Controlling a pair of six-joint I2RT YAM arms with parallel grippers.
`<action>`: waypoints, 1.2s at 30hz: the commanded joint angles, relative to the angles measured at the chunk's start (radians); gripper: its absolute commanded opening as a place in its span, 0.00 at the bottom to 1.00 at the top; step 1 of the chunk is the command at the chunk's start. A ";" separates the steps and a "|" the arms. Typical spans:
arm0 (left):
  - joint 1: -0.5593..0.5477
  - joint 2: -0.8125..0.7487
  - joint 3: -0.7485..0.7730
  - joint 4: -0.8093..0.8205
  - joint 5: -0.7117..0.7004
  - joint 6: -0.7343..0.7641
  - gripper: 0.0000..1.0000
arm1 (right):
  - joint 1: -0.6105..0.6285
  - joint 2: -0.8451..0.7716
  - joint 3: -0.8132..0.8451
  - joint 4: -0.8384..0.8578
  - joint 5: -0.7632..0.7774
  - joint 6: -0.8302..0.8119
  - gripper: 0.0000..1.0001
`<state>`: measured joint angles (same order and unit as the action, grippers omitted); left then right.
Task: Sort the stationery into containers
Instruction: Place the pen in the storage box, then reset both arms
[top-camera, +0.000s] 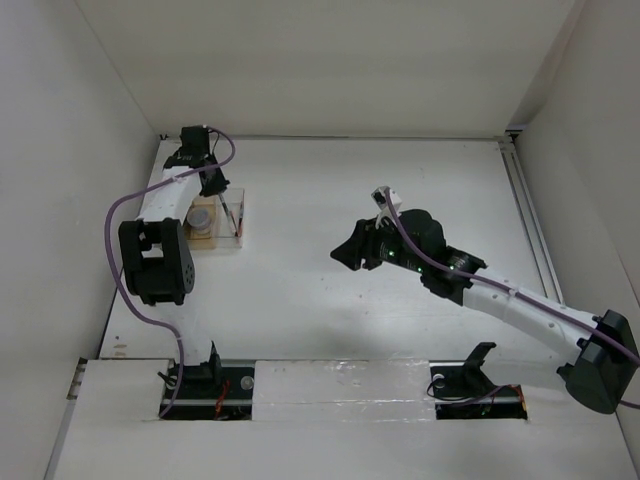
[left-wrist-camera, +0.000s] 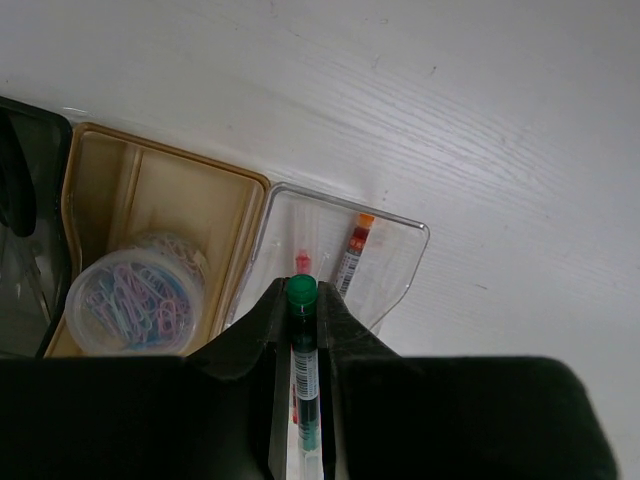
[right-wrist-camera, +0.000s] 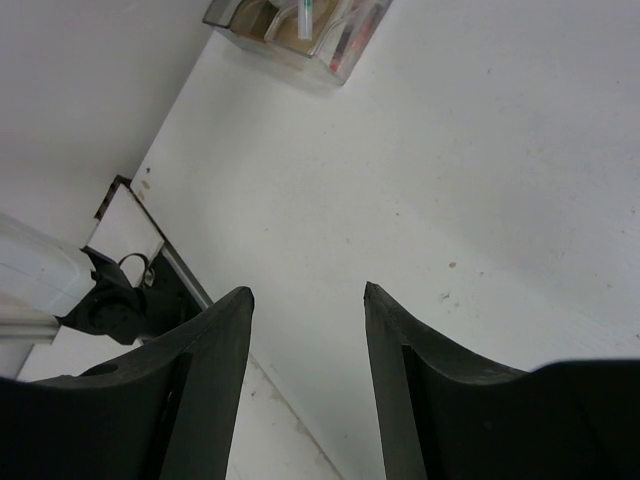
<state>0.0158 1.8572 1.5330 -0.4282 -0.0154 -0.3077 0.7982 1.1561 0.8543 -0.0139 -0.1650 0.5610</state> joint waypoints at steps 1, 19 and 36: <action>0.004 0.011 -0.008 0.034 -0.029 -0.002 0.00 | 0.004 -0.027 -0.006 0.049 0.004 -0.004 0.55; 0.004 -0.171 -0.020 0.042 0.043 -0.021 0.65 | 0.004 -0.048 0.006 0.028 0.030 0.005 0.56; -0.070 -1.174 -0.421 -0.026 -0.052 -0.088 1.00 | 0.032 -0.281 0.426 -0.763 0.649 0.000 1.00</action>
<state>-0.0566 0.8143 1.2026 -0.4034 -0.0509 -0.3672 0.8162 0.9344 1.2007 -0.5842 0.3279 0.5320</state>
